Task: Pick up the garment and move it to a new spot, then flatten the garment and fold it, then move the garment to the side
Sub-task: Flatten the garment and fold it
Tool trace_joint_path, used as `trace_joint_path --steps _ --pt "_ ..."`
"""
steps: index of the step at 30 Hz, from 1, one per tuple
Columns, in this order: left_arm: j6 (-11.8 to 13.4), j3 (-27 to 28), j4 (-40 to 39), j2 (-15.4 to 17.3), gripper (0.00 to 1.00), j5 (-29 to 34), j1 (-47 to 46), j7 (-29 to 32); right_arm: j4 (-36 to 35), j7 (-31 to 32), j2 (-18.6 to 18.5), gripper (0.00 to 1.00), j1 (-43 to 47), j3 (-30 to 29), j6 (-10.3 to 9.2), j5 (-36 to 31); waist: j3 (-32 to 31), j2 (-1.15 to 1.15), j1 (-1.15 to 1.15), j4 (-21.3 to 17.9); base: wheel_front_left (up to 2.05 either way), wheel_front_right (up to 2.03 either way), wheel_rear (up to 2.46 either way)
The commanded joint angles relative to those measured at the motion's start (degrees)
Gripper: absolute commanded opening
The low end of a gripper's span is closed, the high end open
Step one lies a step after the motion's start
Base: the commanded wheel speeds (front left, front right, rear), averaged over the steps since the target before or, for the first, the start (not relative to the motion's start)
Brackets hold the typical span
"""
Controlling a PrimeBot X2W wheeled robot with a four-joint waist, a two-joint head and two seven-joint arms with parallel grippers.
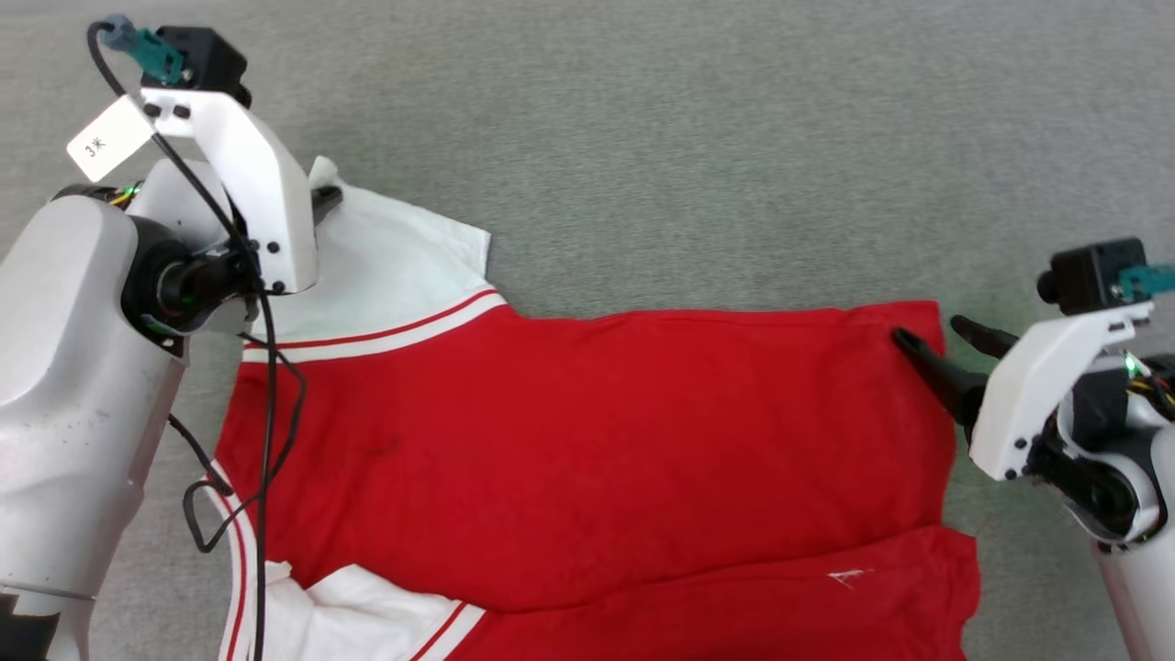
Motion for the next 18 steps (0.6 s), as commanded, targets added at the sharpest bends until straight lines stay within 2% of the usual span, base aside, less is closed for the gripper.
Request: trace_joint_path --steps 1,3,9,10,13,18 --pt "0.03 -0.03 -0.70 -0.11 0.00 0.28 -0.31 -0.36 1.23 1.83 -0.46 1.00 -1.28 1.12 -0.05 0.61 0.31 0.00 0.00 0.77 0.00 0.00 0.00" --pt "-0.02 -0.08 -1.27 0.06 0.00 0.50 -0.35 -0.55 1.92 3.11 -0.84 1.00 -1.86 1.87 -0.05 0.86 0.50 0.00 0.00 1.02 0.00 0.00 0.00" --pt "0.42 -0.20 -3.83 0.37 0.00 0.85 0.21 -1.38 8.66 12.56 -1.14 1.00 -1.85 6.81 -0.05 1.40 1.33 0.00 0.00 1.98 0.00 0.00 0.00" --pt "0.53 -0.14 -4.59 0.58 0.00 0.88 0.96 -1.83 10.32 14.10 -0.65 0.00 -2.04 8.98 -0.03 2.14 1.44 0.00 0.00 2.02 0.00 0.00 0.00" --pt "0.40 -0.06 -4.92 1.11 0.00 1.44 1.24 -2.95 10.09 12.26 -1.03 0.00 -4.42 8.96 -0.04 2.38 0.99 0.00 0.00 2.01 0.00 0.00 0.00" --pt "0.18 0.13 -5.05 1.24 0.00 2.38 1.97 -6.09 7.80 7.36 -2.45 0.00 -8.45 5.06 -0.08 1.80 -1.56 0.00 0.00 2.48 0.00 0.00 0.00"
